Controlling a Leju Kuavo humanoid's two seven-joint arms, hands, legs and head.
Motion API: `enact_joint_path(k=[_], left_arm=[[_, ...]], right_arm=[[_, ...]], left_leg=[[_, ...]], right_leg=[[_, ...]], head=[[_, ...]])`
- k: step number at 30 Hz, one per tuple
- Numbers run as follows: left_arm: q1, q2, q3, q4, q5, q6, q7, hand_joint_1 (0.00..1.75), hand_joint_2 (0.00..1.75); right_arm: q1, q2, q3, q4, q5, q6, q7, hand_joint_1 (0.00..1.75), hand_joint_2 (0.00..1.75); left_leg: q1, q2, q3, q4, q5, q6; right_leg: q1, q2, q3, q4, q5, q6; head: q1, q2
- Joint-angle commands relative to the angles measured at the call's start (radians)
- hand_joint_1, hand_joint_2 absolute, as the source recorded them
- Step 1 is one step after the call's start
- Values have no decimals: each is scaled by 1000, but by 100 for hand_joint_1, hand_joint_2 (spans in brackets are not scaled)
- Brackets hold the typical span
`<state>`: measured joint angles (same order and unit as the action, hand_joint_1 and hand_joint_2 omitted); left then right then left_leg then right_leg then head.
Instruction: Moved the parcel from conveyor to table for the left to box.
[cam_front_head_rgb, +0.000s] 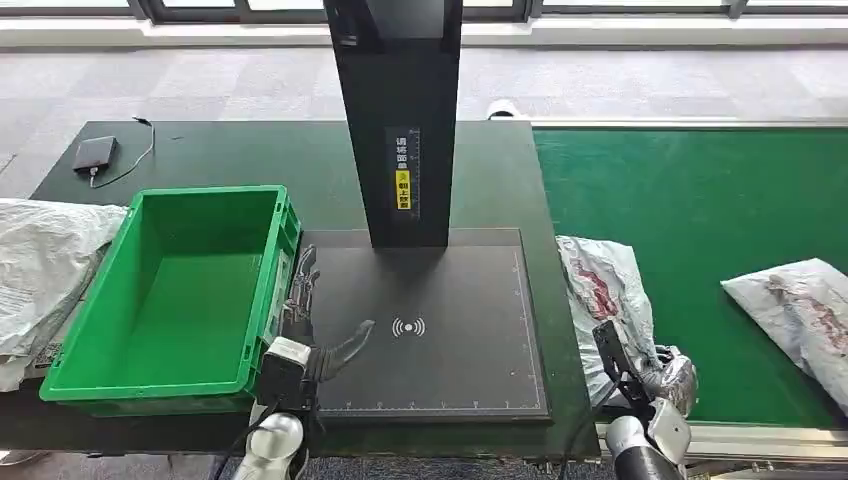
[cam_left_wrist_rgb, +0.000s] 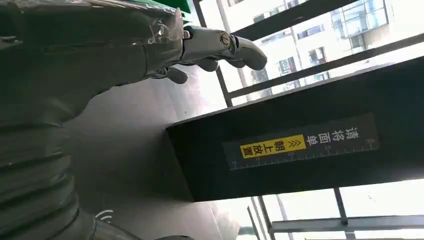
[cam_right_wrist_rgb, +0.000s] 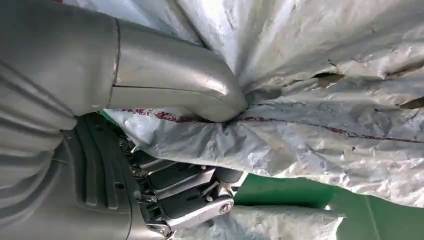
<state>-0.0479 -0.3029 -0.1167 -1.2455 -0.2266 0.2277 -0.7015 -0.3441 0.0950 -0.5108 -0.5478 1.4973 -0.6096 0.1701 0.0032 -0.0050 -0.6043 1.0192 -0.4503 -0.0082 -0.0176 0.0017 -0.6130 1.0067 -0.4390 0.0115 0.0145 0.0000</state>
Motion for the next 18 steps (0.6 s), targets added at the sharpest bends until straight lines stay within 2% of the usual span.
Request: enact_joint_path(k=[1,3,4,5,9,12,14,16,17,18], left_arm=[[-18,-39,51,31,0,-15,3,0,175],[-18,-38,50,30,-1,-17,3,0,175],[-16,-38,49,30,-1,-18,3,0,175],[-16,-38,49,30,-1,-18,3,0,175],[-15,-37,44,28,-4,-18,3,0,175],[-13,-35,46,25,-5,-12,3,0,175],[-8,-34,45,19,-3,-6,3,0,175],[-6,-31,41,17,-2,-4,3,0,175],[-9,-30,37,20,0,-1,3,0,175],[-10,-29,35,21,2,-1,3,0,175]], right_arm=[[2,-7,0,15,-16,5,0,175,175],[4,-5,3,8,-15,7,1,175,175],[8,-4,5,2,-13,3,3,175,175],[8,-4,5,2,-13,3,3,175,175],[15,-3,8,-12,-14,8,2,175,175],[28,10,24,-59,-19,-72,-48,175,175],[91,68,19,-304,-53,-89,-145,175,175],[132,119,7,-465,-79,-89,-228,175,175],[160,172,-14,-604,-119,-89,-338,175,175],[166,186,-20,-637,-132,-89,-369,175,175]], left_leg=[[1,0,3,-1,-1,0],[1,0,2,-1,-1,0],[1,0,7,-3,-1,0],[1,0,3,-1,-1,0],[1,0,5,-2,-1,0],[1,0,4,-2,-1,0],[0,0,1,-1,0,0],[0,0,1,-1,-1,0],[0,1,2,-1,-1,0],[-1,1,0,0,-1,0]], right_leg=[[1,-1,3,-1,-1,-1],[1,-1,3,-2,-1,-1],[2,-1,8,-5,-1,-1],[1,-1,3,-1,-1,-1],[1,-1,5,-2,-1,-1],[1,-1,5,-3,-1,-1],[0,-1,1,0,-1,-1],[0,0,1,0,-1,-1],[0,0,2,0,-1,-1],[0,1,0,1,-1,-1]], head=[[0,0],[0,0],[0,0],[0,0],[0,0],[0,0],[0,0],[0,0],[0,0],[0,0]])
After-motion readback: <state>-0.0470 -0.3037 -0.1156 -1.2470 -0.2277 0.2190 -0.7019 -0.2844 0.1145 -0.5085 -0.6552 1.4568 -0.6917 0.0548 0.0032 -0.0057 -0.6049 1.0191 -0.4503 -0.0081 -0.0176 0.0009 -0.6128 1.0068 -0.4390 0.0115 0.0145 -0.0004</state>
